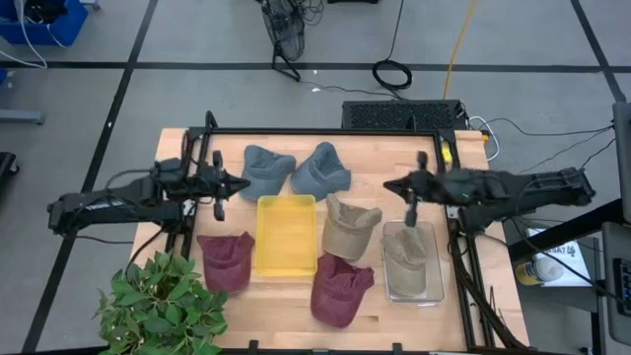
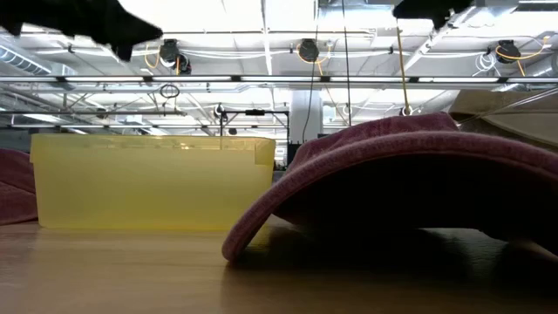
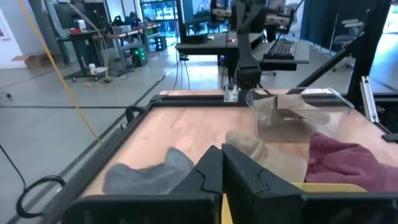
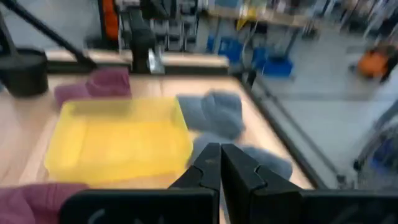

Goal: Pick & Place hat
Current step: Put the brown cap into the transparent bin

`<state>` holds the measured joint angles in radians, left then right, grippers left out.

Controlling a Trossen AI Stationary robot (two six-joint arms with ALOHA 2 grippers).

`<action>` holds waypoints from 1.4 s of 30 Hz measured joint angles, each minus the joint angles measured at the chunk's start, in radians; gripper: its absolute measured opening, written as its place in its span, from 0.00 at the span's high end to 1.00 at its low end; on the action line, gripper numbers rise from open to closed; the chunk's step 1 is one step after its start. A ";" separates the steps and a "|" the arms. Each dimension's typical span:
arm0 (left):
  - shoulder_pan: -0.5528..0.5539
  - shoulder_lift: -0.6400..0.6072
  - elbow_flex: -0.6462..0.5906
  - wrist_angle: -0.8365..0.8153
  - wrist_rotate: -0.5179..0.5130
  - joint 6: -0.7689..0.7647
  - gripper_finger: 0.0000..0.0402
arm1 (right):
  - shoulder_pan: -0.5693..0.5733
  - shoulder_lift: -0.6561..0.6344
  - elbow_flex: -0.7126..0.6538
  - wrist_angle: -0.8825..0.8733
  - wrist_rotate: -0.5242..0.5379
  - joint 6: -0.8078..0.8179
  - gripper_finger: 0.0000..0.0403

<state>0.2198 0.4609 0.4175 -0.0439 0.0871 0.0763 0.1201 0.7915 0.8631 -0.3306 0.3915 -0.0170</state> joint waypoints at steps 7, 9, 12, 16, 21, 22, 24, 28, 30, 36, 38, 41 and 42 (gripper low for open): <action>-0.027 -0.005 -0.187 0.268 0.001 -0.051 0.96 | -0.197 0.378 0.339 -0.315 -0.219 0.047 1.00; -0.039 -0.005 -0.218 0.326 0.001 -0.045 0.98 | -0.222 0.485 0.422 -0.378 -0.243 0.046 1.00; -0.057 -0.005 -0.246 0.349 0.002 -0.045 0.99 | -0.239 0.617 0.512 -0.484 -0.285 0.040 1.00; -0.074 -0.005 -0.255 0.330 0.002 -0.007 0.94 | -0.228 0.717 0.555 -0.543 -0.318 0.025 0.98; -0.080 -0.005 -0.255 0.335 0.001 -0.003 0.90 | -0.190 0.776 0.555 -0.561 -0.381 0.089 0.83; -0.080 -0.005 -0.255 0.334 0.001 -0.003 0.90 | -0.181 0.782 0.555 -0.557 -0.399 0.107 0.78; -0.080 -0.005 -0.255 0.334 0.001 -0.003 0.90 | -0.152 0.803 0.555 -0.548 -0.392 0.139 0.69; -0.080 -0.004 -0.255 0.335 0.001 -0.014 0.90 | -0.102 0.848 0.543 -0.535 -0.343 0.178 0.51; -0.080 -0.004 -0.255 0.337 0.001 -0.027 0.90 | -0.084 0.874 0.533 -0.527 -0.343 0.181 0.45; -0.080 -0.004 -0.255 0.344 0.000 -0.038 0.90 | -0.056 0.943 0.511 -0.492 -0.343 0.181 0.36; -0.080 -0.004 -0.255 0.344 0.000 -0.037 0.90 | -0.057 0.963 0.504 -0.484 -0.341 0.181 0.35; -0.080 -0.004 -0.255 0.344 0.001 -0.037 0.90 | -0.058 0.991 0.487 -0.462 -0.337 0.181 0.34; -0.080 -0.004 -0.255 0.343 0.000 -0.037 0.90 | -0.061 0.996 0.482 -0.452 -0.334 0.181 0.34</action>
<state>0.1394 0.4568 0.1623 0.2994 0.0875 0.0391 0.0590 1.7879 1.3452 -0.7824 0.0573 0.1642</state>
